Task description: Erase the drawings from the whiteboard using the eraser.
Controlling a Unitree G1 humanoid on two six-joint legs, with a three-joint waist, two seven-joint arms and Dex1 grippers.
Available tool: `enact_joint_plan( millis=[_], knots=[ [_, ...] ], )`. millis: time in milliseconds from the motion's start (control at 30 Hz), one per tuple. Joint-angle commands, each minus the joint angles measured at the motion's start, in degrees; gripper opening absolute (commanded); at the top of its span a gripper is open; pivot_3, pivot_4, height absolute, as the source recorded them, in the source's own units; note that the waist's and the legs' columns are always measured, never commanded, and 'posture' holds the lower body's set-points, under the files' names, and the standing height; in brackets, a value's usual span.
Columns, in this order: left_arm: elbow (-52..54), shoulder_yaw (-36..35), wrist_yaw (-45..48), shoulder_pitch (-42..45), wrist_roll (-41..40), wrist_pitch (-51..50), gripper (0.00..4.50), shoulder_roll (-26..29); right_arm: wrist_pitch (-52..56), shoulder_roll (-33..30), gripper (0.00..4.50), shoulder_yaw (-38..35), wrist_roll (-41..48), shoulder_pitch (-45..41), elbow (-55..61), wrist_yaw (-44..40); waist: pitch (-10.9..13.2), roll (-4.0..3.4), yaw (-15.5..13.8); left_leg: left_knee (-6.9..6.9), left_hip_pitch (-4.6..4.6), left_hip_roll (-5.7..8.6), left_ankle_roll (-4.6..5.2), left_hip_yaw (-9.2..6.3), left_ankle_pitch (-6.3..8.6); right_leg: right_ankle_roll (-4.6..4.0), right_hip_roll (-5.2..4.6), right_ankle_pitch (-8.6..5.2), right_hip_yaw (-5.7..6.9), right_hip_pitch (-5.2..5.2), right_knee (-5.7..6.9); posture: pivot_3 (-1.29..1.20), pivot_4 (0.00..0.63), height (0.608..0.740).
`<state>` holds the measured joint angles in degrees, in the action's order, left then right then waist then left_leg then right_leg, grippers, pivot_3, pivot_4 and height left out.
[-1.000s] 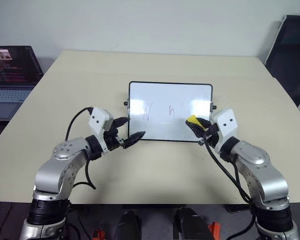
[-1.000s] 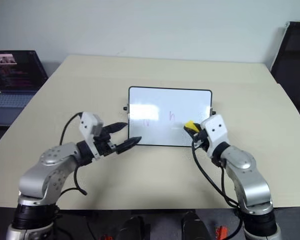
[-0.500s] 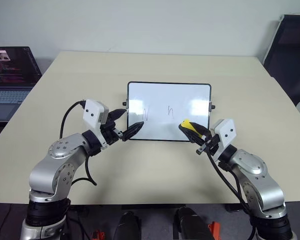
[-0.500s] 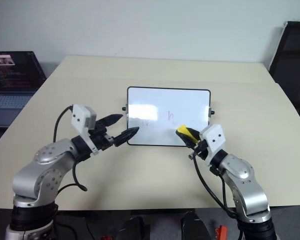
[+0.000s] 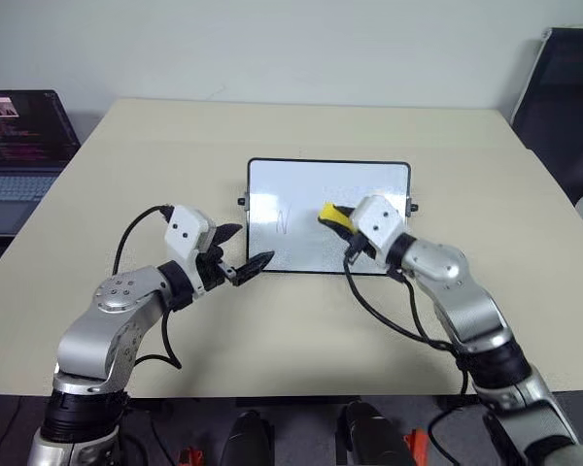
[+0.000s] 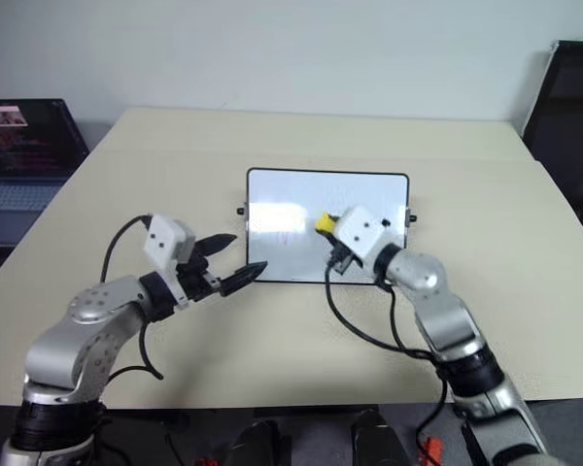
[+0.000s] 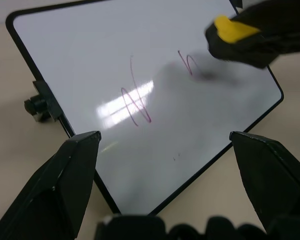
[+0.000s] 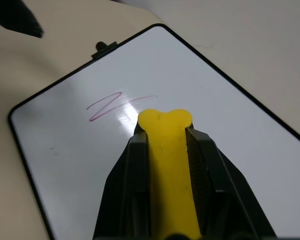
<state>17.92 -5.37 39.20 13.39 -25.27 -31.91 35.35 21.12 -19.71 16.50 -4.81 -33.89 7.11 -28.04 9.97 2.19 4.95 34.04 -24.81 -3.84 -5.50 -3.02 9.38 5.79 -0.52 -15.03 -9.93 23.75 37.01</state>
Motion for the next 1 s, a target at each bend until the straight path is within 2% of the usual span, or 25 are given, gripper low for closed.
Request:
enact_joint_plan(
  millis=[33, 167, 433, 633, 767, 1000],
  knots=[
    [-1.4, 0.8, 2.7, 0.5, 1.8, 4.9, 4.50, 0.8, -1.8, 0.8, 0.68, 0.0, -3.0, -3.5, -4.5, 2.3, 0.0, 0.00, -0.2, -0.02, 0.00, 0.00, 0.00, 0.00, 0.00, 0.00, 0.00, 0.00, 0.02, 0.00, 0.00, 0.00, 0.150, 0.740],
    [-3.0, 1.6, 4.8, 0.6, 2.5, 7.5, 4.50, 0.7, -2.5, 0.9, 0.68, 0.3, -5.2, -4.8, -8.4, 3.3, 0.0, 0.00, -0.2, -0.05, -0.03, 0.00, 0.00, 0.00, 0.00, 0.00, 0.00, 0.00, 0.02, 0.01, -0.01, 0.00, 0.150, 0.740],
    [-5.5, 2.1, 6.5, 0.3, 3.1, 10.5, 4.50, 0.0, 1.0, -5.0, 0.68, 5.6, -7.3, -0.6, -5.5, -6.9, 0.0, 0.02, -0.1, 0.03, 0.05, -0.01, 0.01, -0.01, 0.00, 0.02, 0.00, -0.02, 0.02, -0.10, 0.03, 0.00, 0.150, 0.740],
    [-7.2, 2.4, 7.4, 0.7, 3.4, 11.9, 4.50, -0.3, -2.0, -1.7, 0.68, 2.5, -11.1, -4.6, -9.0, 2.8, 0.0, 0.02, 0.1, 0.10, 0.13, 0.00, 0.05, -0.01, -0.06, -0.10, 0.00, 0.11, 0.02, -0.12, 0.11, 0.00, 0.150, 0.740],
    [-7.5, 2.5, 7.7, 0.5, 3.5, 12.4, 4.50, -0.5, -1.7, -0.7, 0.68, 1.5, -11.0, -5.7, -10.6, 4.0, 0.0, 0.02, 0.0, 0.16, 0.12, 0.00, 0.10, -0.01, -0.10, -0.10, 0.00, 0.21, 0.01, -0.12, 0.10, 0.00, 0.150, 0.740],
    [-7.1, 2.5, 7.9, 0.2, 3.5, 12.3, 4.50, -1.0, 4.7, -4.7, 0.68, 3.7, -8.1, -0.9, -6.6, -7.0, 0.0, 0.05, -0.2, 0.15, 0.11, -0.01, 0.10, -0.02, -0.10, -0.08, 0.00, 0.18, 0.03, -0.16, 0.06, 0.00, 0.150, 0.740]
  ],
)
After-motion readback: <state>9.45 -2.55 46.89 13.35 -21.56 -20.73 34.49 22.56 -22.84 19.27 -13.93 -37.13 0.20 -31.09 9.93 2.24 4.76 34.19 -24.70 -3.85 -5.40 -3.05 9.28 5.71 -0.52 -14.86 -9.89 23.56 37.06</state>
